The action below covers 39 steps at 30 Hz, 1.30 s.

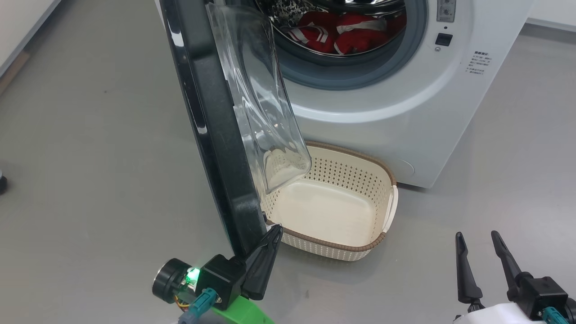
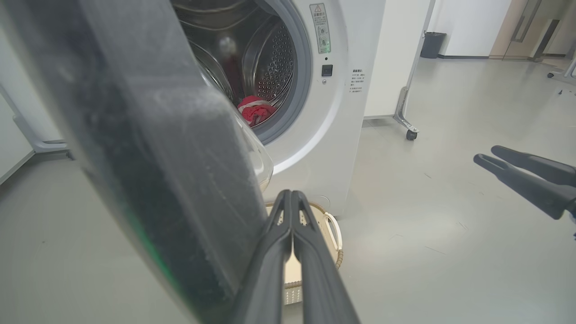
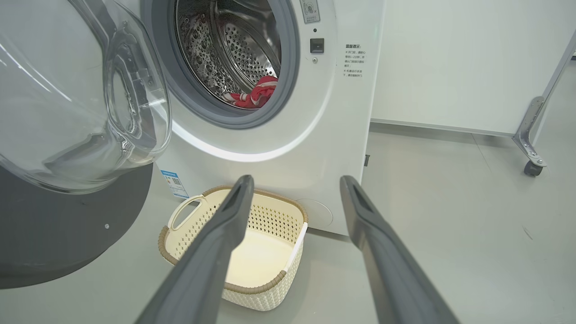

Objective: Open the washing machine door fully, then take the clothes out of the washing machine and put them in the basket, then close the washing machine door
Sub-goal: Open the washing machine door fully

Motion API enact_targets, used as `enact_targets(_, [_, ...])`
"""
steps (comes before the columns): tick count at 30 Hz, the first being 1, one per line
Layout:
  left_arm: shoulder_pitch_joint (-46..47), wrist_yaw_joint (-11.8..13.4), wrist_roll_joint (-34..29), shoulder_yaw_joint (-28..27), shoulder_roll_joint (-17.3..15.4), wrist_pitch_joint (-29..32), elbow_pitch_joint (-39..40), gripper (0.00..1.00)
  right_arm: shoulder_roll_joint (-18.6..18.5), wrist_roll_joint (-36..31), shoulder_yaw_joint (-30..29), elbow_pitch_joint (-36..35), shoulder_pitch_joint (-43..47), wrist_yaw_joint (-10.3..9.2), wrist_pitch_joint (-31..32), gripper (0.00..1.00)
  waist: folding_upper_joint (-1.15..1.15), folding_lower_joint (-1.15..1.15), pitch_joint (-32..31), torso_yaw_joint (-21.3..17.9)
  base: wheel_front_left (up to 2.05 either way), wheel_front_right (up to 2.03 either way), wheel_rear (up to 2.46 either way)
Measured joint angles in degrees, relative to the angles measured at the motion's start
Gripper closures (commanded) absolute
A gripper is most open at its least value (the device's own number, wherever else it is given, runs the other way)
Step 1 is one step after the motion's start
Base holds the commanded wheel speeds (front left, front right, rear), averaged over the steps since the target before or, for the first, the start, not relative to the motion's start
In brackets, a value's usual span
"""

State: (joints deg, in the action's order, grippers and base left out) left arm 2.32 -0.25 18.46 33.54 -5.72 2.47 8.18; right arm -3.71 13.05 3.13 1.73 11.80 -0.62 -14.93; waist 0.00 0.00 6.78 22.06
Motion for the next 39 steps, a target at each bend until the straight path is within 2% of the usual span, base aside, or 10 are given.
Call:
enact_targets(5, [0.0, 1.0, 0.0, -0.6, 0.1, 0.0, -0.3, 1.0, 0.1, 0.0, -0.4, 0.0, -0.1, 0.04, 0.0, 0.0, 0.0, 0.0, 0.1, 0.2, 0.0, 0.0, 0.0])
enact_targets(11, [0.1, 1.2, 0.0, -0.5, 0.5, 0.0, -0.9, 1.0, 0.2, 0.0, -1.6, 0.0, -0.1, 0.04, 0.0, 0.0, 0.0, 0.0, -0.1, 1.4, 0.0, 0.0, 0.0])
enact_targets(29, [-0.2, 2.9, -0.1, -0.7, 0.9, -0.2, -1.9, 1.0, 0.3, -0.4, -2.8, 0.0, 0.5, 0.56, 0.0, 0.0, 0.0, 0.0, -1.0, 8.0, 0.0, 0.0, 0.0])
enact_targets(39, [-2.7, 5.1, -0.4, -4.5, 1.0, -2.3, -1.1, 1.0, 0.0, -1.8, -1.5, 0.1, -0.5, 2.1, 0.0, 0.0, 0.0, 0.0, 0.5, 9.5, 0.0, 0.0, 0.0])
